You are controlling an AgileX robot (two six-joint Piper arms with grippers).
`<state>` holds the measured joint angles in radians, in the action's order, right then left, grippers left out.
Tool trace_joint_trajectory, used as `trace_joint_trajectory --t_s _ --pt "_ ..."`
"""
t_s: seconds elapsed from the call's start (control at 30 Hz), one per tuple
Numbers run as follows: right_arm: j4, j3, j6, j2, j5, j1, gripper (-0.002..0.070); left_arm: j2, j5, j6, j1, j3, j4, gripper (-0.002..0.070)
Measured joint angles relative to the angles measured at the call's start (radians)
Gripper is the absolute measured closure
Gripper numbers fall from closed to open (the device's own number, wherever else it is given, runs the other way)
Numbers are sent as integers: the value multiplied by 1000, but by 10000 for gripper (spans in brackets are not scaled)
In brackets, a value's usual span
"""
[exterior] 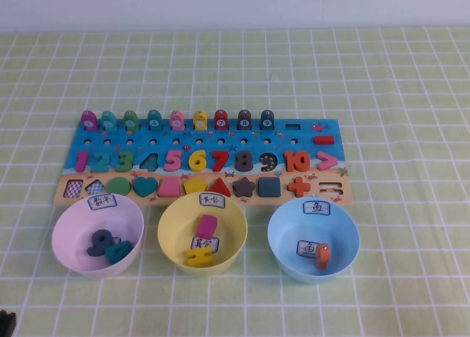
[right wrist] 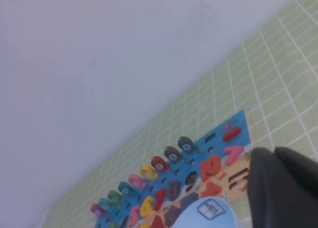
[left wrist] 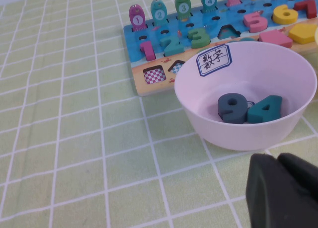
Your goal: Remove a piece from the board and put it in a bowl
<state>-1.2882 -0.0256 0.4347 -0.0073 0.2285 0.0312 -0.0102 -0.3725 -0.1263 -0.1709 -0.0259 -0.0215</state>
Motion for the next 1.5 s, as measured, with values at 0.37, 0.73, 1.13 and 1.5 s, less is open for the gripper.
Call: trace_joint_trajectory --t_s 0.37,0.73,1.13,1.5 --pt "-39 34 235 9 20 0 694 0 0 0 0 0 0 680" --pt "622 607 267 618 387 0 694 0 0 0 0 0 0 680" --pt "745 1067 334 1165 736 8 694 0 0 0 0 0 0 680" --pt "1230 1470 -12 1552 995 124 694 0 0 0 0 0 0 680"
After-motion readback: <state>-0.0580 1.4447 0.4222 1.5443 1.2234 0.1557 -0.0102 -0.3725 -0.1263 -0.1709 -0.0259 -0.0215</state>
